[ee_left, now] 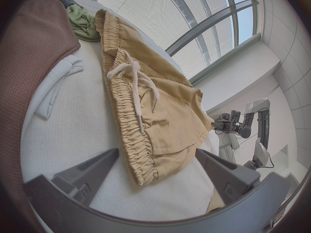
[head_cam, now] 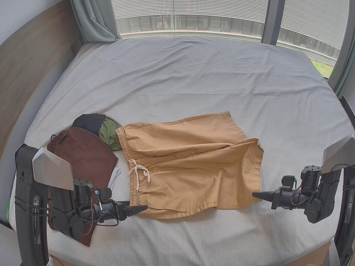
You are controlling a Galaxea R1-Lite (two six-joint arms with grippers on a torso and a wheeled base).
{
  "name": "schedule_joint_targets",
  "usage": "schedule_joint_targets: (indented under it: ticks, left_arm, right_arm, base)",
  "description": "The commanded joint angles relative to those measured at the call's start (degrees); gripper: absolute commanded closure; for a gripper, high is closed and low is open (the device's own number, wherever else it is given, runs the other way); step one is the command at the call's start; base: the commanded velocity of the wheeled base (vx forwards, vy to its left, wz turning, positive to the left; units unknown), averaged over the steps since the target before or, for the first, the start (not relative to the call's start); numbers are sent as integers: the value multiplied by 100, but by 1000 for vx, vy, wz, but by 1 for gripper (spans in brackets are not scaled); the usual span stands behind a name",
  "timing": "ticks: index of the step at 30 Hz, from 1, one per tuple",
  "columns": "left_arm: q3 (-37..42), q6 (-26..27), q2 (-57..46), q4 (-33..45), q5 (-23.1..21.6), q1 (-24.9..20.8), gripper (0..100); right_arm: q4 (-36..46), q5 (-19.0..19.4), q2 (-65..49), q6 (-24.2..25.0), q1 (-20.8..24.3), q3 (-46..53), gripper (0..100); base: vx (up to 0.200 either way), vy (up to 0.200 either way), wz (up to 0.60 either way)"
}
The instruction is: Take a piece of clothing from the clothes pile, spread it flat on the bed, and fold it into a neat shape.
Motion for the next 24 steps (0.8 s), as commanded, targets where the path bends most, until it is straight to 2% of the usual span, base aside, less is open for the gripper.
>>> schedule_joint_targets:
  ticks: [1, 11, 18, 24]
  left_arm:
    - [-20, -3, 55, 3, 4, -16, 100]
    - [-29, 32, 81, -6, -4, -16, 100]
    - [165, 59, -112, -6, -4, 116, 100]
    - [543, 59, -437, -6, -92, 327, 100]
  right_arm:
    - [-4, 3, 16, -23, 6, 0, 100]
    - [-4, -6, 51, -111, -11, 44, 100]
    - [14, -15, 183, -568, -363, 79, 100]
    - [14, -15, 209, -656, -486, 238, 100]
  base:
    - [0, 0, 0]
    - [0, 0, 0]
    - [0, 0, 0]
    - [0, 0, 0]
